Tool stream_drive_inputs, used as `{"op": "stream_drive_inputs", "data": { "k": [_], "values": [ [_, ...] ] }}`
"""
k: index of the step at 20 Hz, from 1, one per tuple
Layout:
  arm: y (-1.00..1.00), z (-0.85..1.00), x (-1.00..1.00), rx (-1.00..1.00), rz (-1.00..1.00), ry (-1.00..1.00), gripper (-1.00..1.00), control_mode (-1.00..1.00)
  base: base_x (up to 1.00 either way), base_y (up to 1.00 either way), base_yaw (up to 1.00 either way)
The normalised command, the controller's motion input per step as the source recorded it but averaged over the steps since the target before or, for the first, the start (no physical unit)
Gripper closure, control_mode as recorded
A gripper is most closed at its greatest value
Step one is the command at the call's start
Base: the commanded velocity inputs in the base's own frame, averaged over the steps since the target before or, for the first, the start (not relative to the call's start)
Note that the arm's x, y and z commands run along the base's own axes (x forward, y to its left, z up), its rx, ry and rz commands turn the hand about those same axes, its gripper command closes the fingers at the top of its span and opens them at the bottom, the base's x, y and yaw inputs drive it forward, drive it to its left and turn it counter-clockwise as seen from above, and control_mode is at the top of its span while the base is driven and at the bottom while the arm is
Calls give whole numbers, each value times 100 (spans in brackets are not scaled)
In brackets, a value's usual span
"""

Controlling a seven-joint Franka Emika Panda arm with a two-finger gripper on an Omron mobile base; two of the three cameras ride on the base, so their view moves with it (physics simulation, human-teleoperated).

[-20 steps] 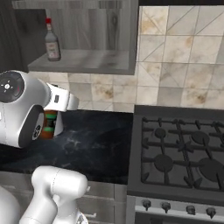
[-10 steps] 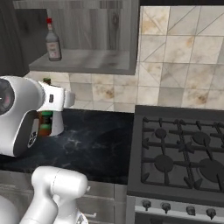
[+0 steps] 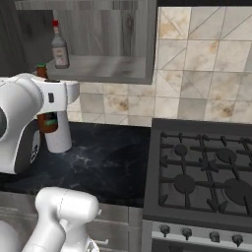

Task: Sort all alcoholic drinks to one cabinet, and non-alcoholic drinks to the other.

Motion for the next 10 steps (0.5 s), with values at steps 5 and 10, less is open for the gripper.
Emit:
{"op": "stream_drive_inputs", "data": {
  "k": [5, 10],
  "values": [
    [0, 33, 82, -1, 3, 0, 100, -100, 0, 0, 0],
    [0, 31, 40, -2, 3, -7, 100, -100, 0, 0, 0]
  ]
}}
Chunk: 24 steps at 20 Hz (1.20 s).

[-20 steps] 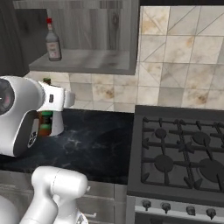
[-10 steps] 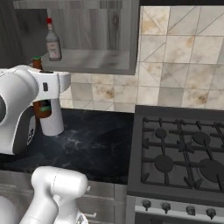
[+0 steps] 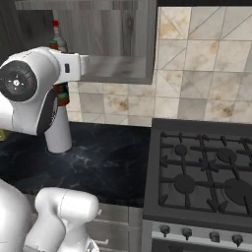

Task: Sort all alcoholic drinks to one cabinet, and non-alcoholic drinks to the other.

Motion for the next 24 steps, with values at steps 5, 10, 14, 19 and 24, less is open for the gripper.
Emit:
{"op": "stream_drive_inputs", "data": {
  "k": [5, 10, 14, 19, 24],
  "values": [
    [0, 25, 33, 0, 2, -10, 100, -100, 0, 0, 0],
    [2, 5, 63, -1, 1, -1, 100, -100, 0, 0, 0],
    [4, 5, 72, 0, 1, 0, 100, -100, 0, 0, 0],
    [6, 2, 75, 0, 1, 0, 100, -100, 0, 0, 0],
    [9, 1, 79, 0, 1, 0, 100, -100, 0, 0, 0]
  ]
}}
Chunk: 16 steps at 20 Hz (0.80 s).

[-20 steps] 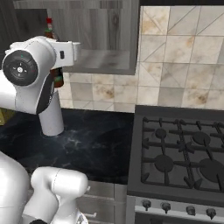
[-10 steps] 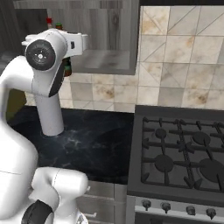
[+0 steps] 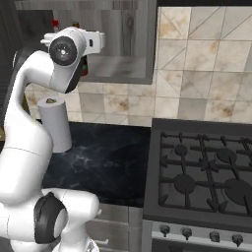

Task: Sort all alcoholic drinks to one cabinet, and non-alcoholic drinks to the other.

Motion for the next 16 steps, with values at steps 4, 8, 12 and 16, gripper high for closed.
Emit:
{"op": "stream_drive_inputs", "data": {
  "k": [4, 8, 12, 16],
  "values": [
    [8, 0, 67, 0, 0, 0, 100, -100, 0, 0, 0],
    [2, 0, 65, 0, 1, 0, 100, -100, 0, 0, 0],
    [0, 0, 58, 0, 1, 0, 100, -100, 0, 0, 0],
    [0, -6, 50, 0, 1, 0, 100, -100, 0, 0, 0]
  ]
}}
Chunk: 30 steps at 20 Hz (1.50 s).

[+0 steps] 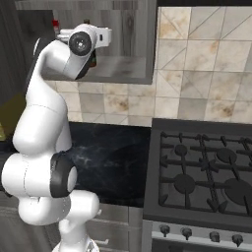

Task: Sort all alcoholic drinks to one cabinet, and non-alcoholic drinks to the other.

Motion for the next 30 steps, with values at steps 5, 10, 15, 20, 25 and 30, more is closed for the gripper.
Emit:
{"op": "stream_drive_inputs", "data": {
  "k": [5, 10, 15, 20, 25, 30],
  "values": [
    [0, -15, 38, 0, 0, 0, 100, -100, 0, 0, 0],
    [0, -17, 34, 0, 0, 0, 100, -100, 0, 0, 0],
    [0, -18, 27, 0, 1, 0, 100, -100, 0, 0, 0],
    [0, -17, 28, 0, 0, 0, 100, -100, 0, 0, 0],
    [0, -21, 26, -1, 0, 0, 100, -100, 0, 0, 0],
    [0, -17, 33, -1, 0, 0, 100, -100, 0, 0, 0]
  ]
}}
